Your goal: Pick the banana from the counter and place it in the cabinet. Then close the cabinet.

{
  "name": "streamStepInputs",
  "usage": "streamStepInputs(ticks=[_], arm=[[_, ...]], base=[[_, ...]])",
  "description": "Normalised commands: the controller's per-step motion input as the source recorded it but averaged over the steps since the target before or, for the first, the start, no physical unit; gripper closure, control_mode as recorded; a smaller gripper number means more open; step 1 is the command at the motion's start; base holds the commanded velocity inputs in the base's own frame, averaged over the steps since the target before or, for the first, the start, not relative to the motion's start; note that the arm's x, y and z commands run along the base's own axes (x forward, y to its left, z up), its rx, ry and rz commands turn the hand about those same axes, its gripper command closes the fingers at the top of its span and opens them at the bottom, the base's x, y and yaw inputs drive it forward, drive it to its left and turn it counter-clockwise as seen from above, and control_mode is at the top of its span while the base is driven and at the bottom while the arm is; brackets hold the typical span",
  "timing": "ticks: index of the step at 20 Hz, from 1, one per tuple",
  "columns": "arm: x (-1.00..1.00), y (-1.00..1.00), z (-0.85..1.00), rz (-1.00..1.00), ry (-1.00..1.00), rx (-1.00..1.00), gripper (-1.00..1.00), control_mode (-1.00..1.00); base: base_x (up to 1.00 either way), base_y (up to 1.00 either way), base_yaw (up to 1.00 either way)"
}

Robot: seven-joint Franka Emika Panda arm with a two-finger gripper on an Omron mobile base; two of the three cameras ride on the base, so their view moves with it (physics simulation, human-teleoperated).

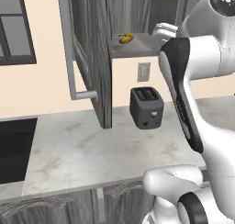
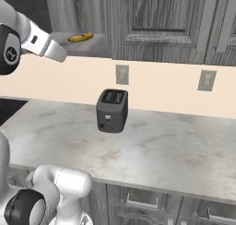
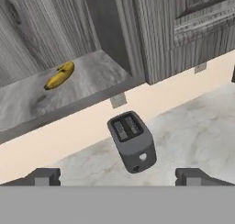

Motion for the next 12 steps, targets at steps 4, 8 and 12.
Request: streamStepInputs(ticks=[4, 8, 12], arm=[[-0.81, 0.44, 0.0, 0.13, 0.0, -0.08, -1.0, -1.0], [-0.68, 0.43, 0.03, 0.08, 0.0, -0.04, -1.0, -1.0], [-0.71, 0.33, 0.01, 0.04, 0.0, -0.02, -1.0, -1.0]], base=[[0.0, 0.0, 0.0], [0.0, 0.0, 0.0], [0.0, 0.0, 0.0]])
